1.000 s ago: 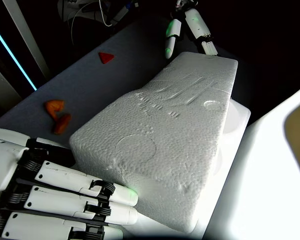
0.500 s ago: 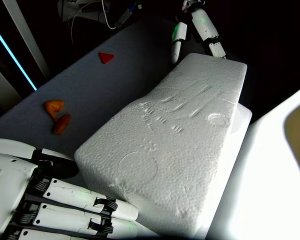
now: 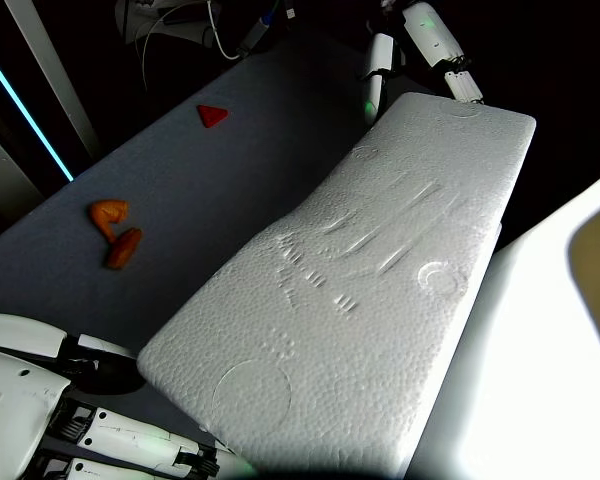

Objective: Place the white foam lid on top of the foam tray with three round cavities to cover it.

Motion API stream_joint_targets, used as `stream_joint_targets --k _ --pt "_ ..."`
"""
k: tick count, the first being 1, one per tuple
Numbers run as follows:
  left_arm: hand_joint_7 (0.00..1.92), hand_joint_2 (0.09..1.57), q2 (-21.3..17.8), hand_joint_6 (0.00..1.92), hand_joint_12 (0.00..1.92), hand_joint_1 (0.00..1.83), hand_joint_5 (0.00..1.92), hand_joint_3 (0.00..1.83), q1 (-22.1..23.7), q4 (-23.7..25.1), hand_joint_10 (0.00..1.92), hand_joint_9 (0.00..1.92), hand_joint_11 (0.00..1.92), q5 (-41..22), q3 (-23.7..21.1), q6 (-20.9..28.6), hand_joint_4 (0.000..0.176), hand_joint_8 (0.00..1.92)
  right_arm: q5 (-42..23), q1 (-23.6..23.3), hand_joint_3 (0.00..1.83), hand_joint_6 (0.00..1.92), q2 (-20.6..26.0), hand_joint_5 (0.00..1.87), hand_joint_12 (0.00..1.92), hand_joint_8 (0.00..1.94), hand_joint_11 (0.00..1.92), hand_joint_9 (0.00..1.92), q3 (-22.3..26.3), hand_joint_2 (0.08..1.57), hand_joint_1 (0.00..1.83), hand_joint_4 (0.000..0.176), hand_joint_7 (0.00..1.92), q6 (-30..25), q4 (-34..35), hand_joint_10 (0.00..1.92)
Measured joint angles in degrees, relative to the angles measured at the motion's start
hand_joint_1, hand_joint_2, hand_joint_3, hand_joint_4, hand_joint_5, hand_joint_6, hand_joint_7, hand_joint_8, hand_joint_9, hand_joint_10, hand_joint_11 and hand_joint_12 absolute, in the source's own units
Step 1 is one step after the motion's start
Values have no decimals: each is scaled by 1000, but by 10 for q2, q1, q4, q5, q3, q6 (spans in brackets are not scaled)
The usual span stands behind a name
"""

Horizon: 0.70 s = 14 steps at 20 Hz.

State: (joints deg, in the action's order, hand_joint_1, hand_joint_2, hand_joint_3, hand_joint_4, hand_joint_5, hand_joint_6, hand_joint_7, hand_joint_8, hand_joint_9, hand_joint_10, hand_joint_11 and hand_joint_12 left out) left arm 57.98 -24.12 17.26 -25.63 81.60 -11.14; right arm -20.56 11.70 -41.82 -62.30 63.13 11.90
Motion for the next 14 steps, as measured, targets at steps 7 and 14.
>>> stream_joint_targets --k 7,14 --pt "184 1112 26 5 1070 455 252 4 12 0 33 171 0 17 34 8 0 6 1 0 0 9 -29 133 1245 3 0 73 -27 1173 574 0 154 1 16 249" --pt "241 1110 57 1 1168 454 253 0 12 -3 33 234 0 36 63 18 0 8 3 -1 1 0 -47 124 995 2 0 30 -50 1175 573 0 100 1 29 188"
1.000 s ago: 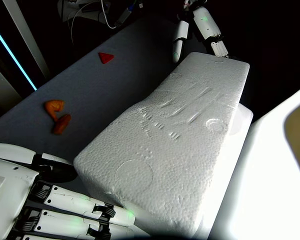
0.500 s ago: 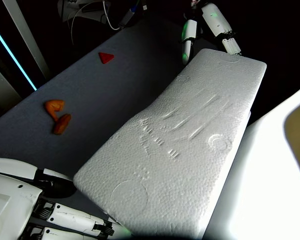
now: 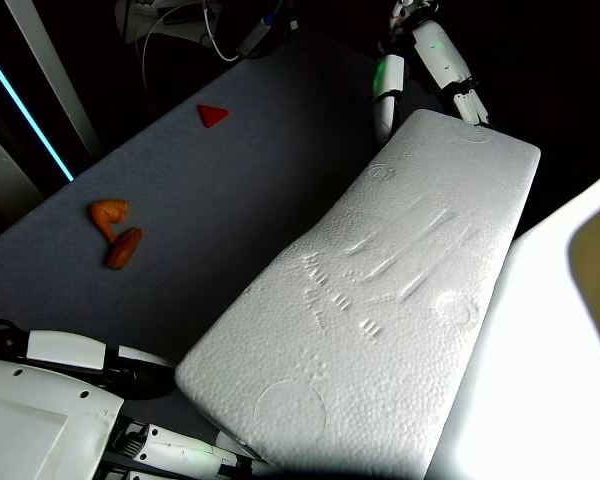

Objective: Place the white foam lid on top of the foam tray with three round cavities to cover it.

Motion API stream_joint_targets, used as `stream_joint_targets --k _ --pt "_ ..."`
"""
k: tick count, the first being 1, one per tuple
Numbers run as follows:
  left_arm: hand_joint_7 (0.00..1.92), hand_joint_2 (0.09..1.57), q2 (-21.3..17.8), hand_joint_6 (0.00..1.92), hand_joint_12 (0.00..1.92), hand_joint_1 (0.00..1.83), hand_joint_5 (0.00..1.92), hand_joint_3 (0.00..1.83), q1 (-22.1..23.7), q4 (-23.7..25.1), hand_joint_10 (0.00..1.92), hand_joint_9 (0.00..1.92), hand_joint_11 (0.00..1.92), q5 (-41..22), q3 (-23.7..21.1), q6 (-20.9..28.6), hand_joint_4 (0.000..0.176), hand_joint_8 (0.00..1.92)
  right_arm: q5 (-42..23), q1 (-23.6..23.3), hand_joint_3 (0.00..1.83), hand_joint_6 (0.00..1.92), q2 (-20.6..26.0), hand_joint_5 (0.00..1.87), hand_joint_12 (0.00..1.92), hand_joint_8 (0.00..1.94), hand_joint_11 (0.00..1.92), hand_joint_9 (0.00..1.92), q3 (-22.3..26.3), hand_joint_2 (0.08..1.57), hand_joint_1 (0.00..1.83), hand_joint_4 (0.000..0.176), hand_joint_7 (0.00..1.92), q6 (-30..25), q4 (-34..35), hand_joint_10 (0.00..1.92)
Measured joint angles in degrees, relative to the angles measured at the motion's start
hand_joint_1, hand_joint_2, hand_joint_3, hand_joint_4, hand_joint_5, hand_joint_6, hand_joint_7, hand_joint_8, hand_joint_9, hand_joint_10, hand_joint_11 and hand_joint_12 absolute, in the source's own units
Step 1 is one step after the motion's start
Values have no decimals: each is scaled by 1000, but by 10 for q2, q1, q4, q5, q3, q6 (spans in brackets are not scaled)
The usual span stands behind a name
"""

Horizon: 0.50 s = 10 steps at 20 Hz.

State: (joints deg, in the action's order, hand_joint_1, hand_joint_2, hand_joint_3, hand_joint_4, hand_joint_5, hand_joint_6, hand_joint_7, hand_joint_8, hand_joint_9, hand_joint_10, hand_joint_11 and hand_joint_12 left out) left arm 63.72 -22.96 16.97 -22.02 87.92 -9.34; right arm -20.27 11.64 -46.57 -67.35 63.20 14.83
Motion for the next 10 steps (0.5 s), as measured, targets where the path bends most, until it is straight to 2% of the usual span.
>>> stream_joint_targets --k 2,3,5,7,8,9,10 --pt "238 1102 7 1 1171 434 247 0 0 -1 25 238 0 1 8 5 0 3 5 -3 0 19 -3 182 1165 14 0 77 -6 1175 568 0 160 0 3 220" --pt "240 1104 9 1 1177 435 249 0 0 -1 25 242 0 1 10 5 0 3 5 -4 1 19 -4 186 1177 14 0 79 -7 1179 568 0 165 3 11 222" --pt "282 1103 15 6 1212 426 270 0 6 0 37 286 0 4 16 7 0 12 9 -9 2 12 -8 174 1172 12 0 81 -8 1181 569 0 167 54 49 221" --pt "278 1103 16 1 1191 402 262 0 7 1 34 292 0 4 16 7 0 5 11 -8 0 0 -11 139 1105 0 0 21 -13 1191 514 0 108 64 57 177" --pt "270 1108 20 1 1160 405 252 1 7 1 26 284 0 3 20 7 0 1 15 -8 0 0 -15 123 1146 0 0 19 -18 1185 498 0 93 65 62 151" --pt "249 1108 22 0 1149 391 238 1 10 1 16 265 0 5 22 7 0 0 17 -8 0 2 -19 130 1112 4 0 41 -24 1181 509 0 109 66 67 134" --pt "245 1112 26 1 1167 389 225 2 13 2 13 261 0 6 27 7 0 0 21 -8 0 4 -24 116 890 13 0 22 -30 1171 507 0 80 68 72 95"
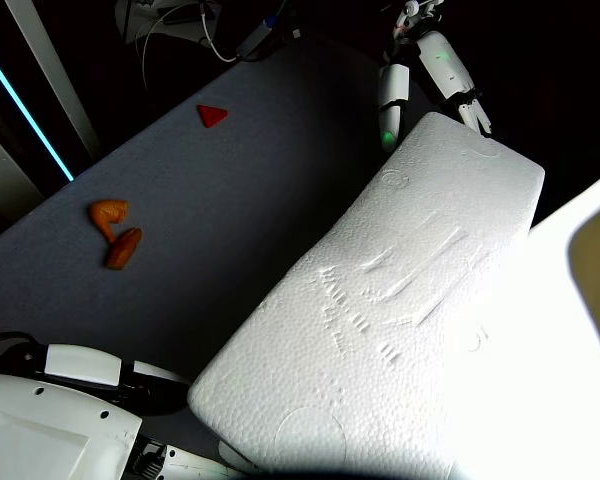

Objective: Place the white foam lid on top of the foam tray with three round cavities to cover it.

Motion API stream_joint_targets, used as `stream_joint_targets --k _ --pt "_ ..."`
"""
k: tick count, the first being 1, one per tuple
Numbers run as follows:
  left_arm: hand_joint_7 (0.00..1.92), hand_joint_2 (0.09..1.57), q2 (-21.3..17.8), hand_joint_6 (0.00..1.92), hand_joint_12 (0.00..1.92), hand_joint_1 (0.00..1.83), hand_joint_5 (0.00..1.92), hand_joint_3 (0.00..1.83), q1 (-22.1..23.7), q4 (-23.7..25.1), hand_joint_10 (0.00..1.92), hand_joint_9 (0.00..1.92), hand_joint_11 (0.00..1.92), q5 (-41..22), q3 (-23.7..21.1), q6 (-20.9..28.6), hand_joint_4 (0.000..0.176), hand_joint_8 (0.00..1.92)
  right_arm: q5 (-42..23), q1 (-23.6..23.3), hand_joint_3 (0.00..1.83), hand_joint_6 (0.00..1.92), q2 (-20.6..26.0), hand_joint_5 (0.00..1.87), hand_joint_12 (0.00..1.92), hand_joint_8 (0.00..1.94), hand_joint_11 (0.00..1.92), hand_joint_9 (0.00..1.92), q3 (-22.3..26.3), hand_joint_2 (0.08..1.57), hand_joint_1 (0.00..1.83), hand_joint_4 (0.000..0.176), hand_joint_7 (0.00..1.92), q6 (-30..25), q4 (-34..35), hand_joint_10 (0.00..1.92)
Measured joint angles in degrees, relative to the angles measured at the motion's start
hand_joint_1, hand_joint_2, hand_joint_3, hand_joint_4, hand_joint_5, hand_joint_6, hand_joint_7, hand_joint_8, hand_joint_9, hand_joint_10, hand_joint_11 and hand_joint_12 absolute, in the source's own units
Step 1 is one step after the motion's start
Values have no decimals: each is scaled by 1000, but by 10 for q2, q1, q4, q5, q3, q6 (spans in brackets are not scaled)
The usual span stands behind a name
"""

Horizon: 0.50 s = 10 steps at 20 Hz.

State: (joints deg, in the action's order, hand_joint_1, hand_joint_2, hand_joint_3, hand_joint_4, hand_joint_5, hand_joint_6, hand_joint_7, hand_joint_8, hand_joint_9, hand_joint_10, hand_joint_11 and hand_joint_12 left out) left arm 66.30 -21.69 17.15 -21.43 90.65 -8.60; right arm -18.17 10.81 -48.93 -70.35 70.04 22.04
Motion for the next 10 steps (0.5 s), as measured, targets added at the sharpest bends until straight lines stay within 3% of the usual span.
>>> stream_joint_targets --k 3,4,7,10 --pt "147 1087 9 0 1044 364 158 0 1 0 0 163 0 0 2 8 0 0 2 0 1 0 -2 85 936 1 0 34 -7 1188 487 0 71 27 29 52" --pt "121 1085 9 0 1061 361 137 0 3 3 0 138 0 1 2 8 0 0 1 0 1 0 -2 53 758 0 0 6 -7 1191 521 0 32 35 35 12" --pt "97 1083 10 0 966 352 111 1 3 5 0 106 0 3 2 8 0 0 4 -3 0 0 -6 1 545 0 0 0 -12 1187 492 0 0 37 42 0" --pt "112 1098 13 2 985 361 115 2 3 5 4 123 0 4 7 9 0 1 4 -3 0 13 -6 43 646 8 0 10 -12 1174 485 0 50 37 44 3"
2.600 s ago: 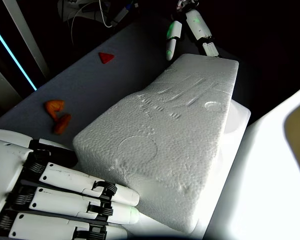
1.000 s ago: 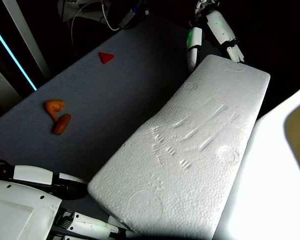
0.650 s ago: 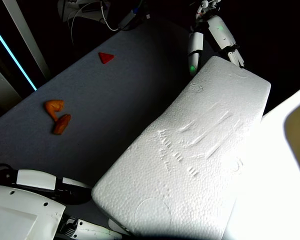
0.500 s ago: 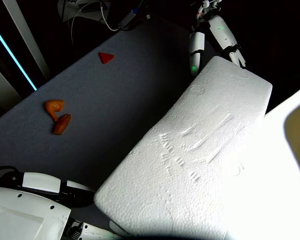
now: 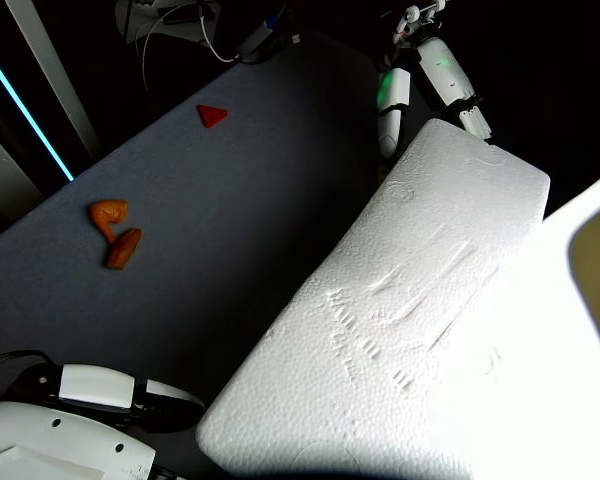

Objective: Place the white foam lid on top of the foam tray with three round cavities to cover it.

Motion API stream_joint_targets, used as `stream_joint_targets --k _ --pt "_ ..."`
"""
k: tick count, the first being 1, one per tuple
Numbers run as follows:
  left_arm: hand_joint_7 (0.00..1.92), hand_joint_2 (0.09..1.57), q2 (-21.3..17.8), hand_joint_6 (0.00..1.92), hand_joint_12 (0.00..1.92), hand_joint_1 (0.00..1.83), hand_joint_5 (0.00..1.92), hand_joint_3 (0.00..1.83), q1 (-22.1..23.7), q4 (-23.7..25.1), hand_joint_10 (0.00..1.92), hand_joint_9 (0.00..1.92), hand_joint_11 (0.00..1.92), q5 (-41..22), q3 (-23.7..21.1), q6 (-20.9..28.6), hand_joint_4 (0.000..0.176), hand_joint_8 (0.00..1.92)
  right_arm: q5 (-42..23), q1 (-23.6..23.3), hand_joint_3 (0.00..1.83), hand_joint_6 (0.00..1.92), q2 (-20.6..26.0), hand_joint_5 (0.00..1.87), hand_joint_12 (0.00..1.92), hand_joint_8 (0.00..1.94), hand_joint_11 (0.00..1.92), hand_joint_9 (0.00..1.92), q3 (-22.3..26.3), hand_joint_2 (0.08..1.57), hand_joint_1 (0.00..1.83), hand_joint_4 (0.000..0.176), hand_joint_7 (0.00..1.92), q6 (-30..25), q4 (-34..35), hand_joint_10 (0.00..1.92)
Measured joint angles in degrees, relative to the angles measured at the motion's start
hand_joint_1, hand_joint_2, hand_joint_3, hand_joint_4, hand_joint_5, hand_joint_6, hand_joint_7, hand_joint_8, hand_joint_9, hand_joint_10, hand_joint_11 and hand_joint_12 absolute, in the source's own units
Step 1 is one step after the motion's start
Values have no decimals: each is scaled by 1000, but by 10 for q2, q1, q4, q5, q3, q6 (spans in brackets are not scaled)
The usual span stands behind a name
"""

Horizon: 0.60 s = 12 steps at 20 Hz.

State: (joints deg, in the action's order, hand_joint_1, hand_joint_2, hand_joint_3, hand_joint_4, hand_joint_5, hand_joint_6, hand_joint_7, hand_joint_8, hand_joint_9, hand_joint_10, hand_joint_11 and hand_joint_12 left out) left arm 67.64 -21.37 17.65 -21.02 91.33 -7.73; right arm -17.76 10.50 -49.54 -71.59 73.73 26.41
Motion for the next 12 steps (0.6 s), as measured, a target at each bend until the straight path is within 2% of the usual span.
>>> stream_joint_targets --k 1,2,3,6,8,9,10,12 --pt "118 1095 0 4 980 366 121 0 0 0 6 127 0 0 0 1 0 3 0 0 0 8 0 45 785 5 0 43 0 1185 491 0 62 0 0 14" --pt "132 1110 0 3 1050 375 121 3 0 0 13 151 0 0 0 4 0 4 2 0 0 10 0 25 1094 6 0 90 0 1196 456 0 79 0 0 30" --pt "153 1121 -1 3 1123 379 128 4 0 0 23 184 0 0 0 5 0 7 2 0 0 6 0 22 1212 5 0 103 0 1200 443 0 89 0 0 32" --pt "171 1119 -3 0 1164 392 122 0 -2 7 24 206 0 -1 -1 7 0 3 4 2 0 0 2 0 1293 0 0 82 1 1203 387 0 47 5 -1 18" --pt "157 1111 -4 0 1159 408 110 0 -3 8 16 191 0 -2 -1 7 0 0 5 6 0 0 3 0 1297 0 0 28 2 1197 445 0 7 8 6 4" --pt "150 1117 -4 0 1158 418 104 0 -3 8 14 187 0 -4 -2 8 0 0 7 6 0 0 5 0 1228 0 0 5 7 1219 426 0 1 42 31 0" --pt "156 1115 -4 0 1183 420 101 0 -4 7 16 198 0 -6 -2 8 0 1 7 6 0 0 7 0 1273 0 0 0 11 1232 422 0 0 79 53 0" --pt "138 1115 -4 0 1189 426 99 0 -7 5 5 174 0 -10 -2 8 0 0 6 5 0 0 9 0 1234 0 0 0 21 1235 409 0 0 158 104 0"
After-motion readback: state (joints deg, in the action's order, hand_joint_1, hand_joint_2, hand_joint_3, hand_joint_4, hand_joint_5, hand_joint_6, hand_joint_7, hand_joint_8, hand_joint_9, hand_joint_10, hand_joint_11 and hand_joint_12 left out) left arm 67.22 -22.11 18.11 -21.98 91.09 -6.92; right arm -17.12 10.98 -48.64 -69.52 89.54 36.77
